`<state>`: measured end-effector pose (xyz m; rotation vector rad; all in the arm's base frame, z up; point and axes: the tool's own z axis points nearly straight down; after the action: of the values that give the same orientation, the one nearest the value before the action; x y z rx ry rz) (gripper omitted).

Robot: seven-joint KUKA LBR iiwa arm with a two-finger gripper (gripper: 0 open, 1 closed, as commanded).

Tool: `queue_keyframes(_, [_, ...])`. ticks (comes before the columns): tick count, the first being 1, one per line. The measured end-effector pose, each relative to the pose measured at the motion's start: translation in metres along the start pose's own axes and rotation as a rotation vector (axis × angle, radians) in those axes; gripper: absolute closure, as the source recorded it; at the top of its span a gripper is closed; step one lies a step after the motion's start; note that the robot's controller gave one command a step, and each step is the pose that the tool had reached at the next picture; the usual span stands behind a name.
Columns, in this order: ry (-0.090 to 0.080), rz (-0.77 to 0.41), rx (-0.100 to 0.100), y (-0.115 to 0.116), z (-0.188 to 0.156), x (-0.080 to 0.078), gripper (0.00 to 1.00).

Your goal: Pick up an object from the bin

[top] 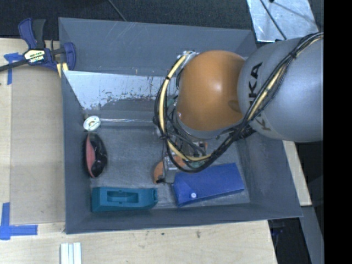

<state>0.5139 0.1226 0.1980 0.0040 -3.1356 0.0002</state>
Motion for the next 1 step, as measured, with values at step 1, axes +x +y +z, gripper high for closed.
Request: queue_keyframes(1, [-0.009, 0.003, -0.001, -0.0006, -0.0045, -0.0018, 0.00])
